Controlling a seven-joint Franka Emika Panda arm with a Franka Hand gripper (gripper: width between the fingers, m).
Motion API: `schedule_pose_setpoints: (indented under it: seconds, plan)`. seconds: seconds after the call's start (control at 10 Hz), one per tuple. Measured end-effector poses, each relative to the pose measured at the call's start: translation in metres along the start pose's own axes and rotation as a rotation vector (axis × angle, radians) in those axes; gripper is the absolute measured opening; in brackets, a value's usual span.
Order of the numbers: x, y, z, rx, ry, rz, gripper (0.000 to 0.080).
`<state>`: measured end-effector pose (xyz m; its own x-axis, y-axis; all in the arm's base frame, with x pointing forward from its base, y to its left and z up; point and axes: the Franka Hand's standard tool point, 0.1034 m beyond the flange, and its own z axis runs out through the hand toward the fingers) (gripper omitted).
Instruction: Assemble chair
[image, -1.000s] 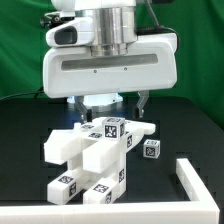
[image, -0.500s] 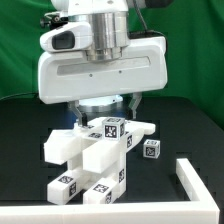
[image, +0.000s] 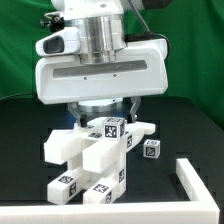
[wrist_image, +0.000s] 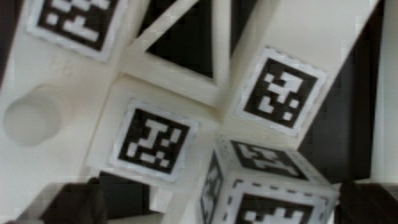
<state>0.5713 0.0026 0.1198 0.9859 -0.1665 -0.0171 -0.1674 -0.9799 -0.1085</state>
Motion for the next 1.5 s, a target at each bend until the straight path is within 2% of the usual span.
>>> schedule_pose_setpoints:
  seconds: [0.5,0.7,0.9,1.1,1.2,1.3,1.5]
  plan:
    - [0.0,0.0,0.0,-0.002,0.005,0.017,0.0649]
    - [0.003,-0.014,0.001,-0.002,0.031,0.178,0.0649]
    - [0.004,-0.012,0.002,-0.005,0.047,0.196,0.0649]
    - [0.003,-0.012,0.002,-0.004,0.047,0.223,0.0376]
    - [0.003,-0.013,0.002,-0.002,0.047,0.264,0.0376]
    - [0.004,-0.013,0.002,-0.001,0.048,0.34,0.0281]
    - [0.004,-0.013,0.002,0.003,0.048,0.468,0.0281]
